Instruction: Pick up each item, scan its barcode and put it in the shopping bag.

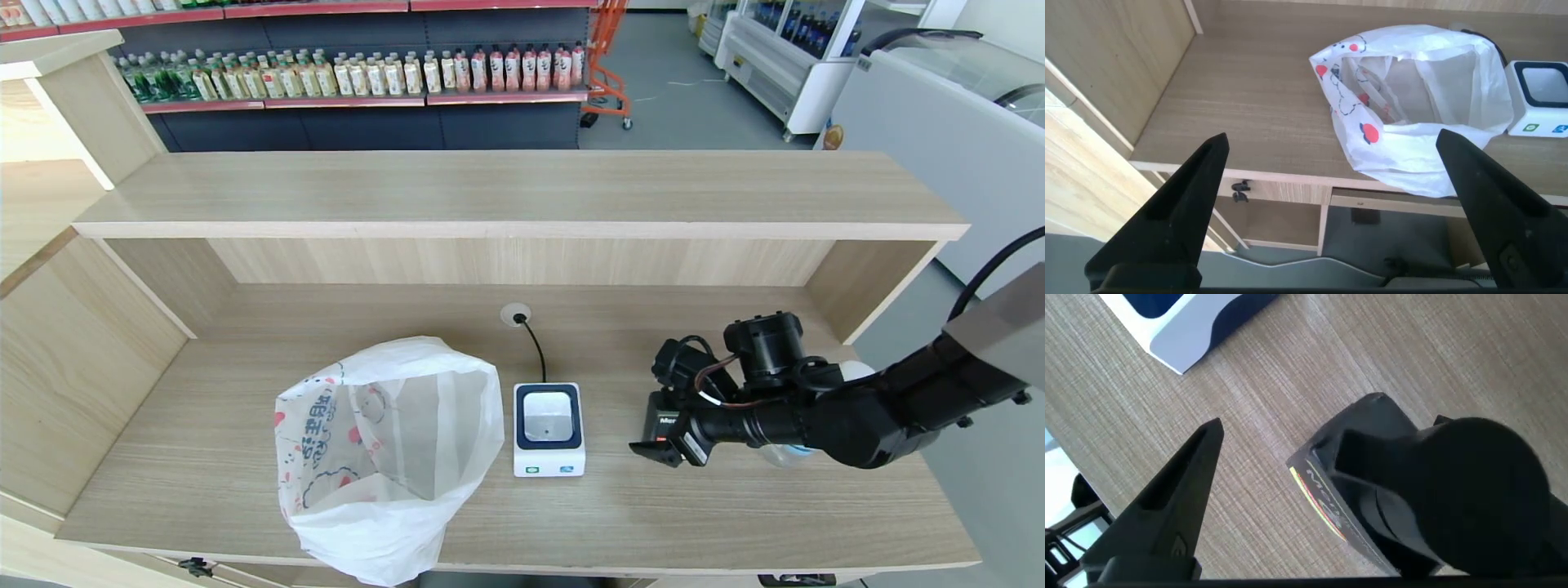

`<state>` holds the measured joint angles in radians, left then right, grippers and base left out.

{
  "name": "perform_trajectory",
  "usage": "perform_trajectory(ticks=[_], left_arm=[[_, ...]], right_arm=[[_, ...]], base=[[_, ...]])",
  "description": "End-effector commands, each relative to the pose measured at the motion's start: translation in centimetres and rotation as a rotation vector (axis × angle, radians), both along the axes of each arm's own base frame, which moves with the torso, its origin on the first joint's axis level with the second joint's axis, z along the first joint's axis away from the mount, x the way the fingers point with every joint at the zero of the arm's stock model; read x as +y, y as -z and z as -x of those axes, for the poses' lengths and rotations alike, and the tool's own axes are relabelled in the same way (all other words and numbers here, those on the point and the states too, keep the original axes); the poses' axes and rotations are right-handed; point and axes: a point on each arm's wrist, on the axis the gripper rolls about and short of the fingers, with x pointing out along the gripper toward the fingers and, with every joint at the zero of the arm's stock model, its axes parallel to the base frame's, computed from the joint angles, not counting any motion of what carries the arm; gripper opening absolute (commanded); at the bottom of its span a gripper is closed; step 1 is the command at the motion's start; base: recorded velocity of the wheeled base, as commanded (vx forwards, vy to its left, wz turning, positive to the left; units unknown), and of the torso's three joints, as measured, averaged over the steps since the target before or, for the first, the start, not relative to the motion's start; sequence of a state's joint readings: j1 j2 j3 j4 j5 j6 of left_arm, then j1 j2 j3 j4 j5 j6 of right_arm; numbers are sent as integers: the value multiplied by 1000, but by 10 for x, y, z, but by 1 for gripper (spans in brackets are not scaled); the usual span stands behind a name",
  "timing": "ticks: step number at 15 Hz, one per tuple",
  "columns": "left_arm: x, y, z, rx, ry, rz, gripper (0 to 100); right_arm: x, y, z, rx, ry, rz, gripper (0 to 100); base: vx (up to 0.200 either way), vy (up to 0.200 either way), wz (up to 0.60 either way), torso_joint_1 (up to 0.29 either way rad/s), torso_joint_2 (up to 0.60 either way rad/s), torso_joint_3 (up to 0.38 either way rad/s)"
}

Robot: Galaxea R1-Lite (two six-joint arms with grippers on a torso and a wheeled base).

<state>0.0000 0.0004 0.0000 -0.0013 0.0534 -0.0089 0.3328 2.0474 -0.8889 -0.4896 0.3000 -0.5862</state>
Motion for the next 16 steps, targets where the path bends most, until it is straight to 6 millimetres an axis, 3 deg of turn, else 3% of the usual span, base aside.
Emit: perform_trajectory(ticks=[1, 2, 3, 11, 16], left_arm=[[0, 0, 0, -1, 0, 0, 100], [0, 0, 0, -1, 0, 0, 100], [0, 0, 0, -1, 0, 0, 100], [0, 0, 0, -1, 0, 0, 100], [0, 0, 0, -1, 0, 0, 100]], right_arm=[[3, 7, -7, -5, -3, -1, 100], [6, 7, -7, -11, -9, -3, 100], [7, 6, -7, -15, -13, -3, 0], [1, -5, 4, -28, -8, -9, 0], [-23, -48, 16, -127, 39, -61, 0]], base=[[0, 0, 0, 0, 0, 0], [0, 0, 0, 0, 0, 0], [0, 0, 0, 0, 0, 0], [0, 0, 0, 0, 0, 0], [0, 0, 0, 0, 0, 0]])
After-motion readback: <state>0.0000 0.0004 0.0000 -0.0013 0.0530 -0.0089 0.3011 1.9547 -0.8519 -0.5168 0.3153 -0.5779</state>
